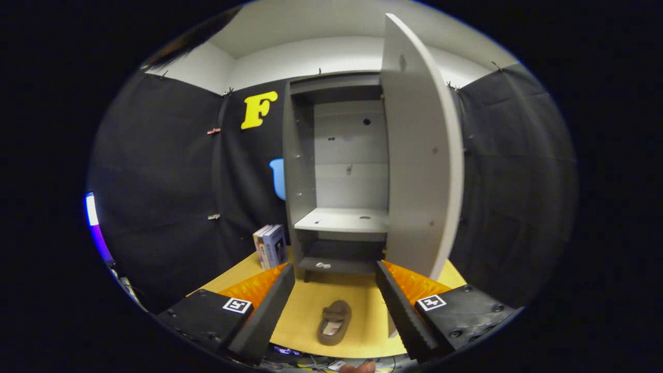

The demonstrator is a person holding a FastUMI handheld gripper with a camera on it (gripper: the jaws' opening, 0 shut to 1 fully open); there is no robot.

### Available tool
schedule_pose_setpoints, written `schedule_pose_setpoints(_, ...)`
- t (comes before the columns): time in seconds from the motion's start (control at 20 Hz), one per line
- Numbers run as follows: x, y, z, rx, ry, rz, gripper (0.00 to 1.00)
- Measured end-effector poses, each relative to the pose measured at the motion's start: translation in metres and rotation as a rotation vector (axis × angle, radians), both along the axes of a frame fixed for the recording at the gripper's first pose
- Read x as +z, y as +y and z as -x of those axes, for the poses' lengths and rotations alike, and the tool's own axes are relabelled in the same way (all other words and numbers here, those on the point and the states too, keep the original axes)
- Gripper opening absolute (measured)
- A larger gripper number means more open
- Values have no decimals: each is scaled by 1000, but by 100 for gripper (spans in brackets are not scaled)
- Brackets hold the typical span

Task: Open the shoe cabinet door, grab the shoes and put them into the shoe cabinet, then close the shoe cabinet door.

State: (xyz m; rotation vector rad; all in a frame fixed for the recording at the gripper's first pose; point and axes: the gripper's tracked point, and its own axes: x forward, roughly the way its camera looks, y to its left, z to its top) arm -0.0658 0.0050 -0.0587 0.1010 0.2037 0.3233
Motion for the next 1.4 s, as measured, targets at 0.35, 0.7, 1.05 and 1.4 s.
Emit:
schedule_pose_setpoints(0.35, -125, 57, -9, 31, 324, -41, 99)
schedule_pose_setpoints(0.7, -239, 85, -39, 10, 486, 23, 99)
schedule_pose_setpoints(1.05, -337, 92, -75, -51, 625, 34, 99)
schedule_pose_setpoints(1.4, -389, 98, -135, -105, 572, 70, 86)
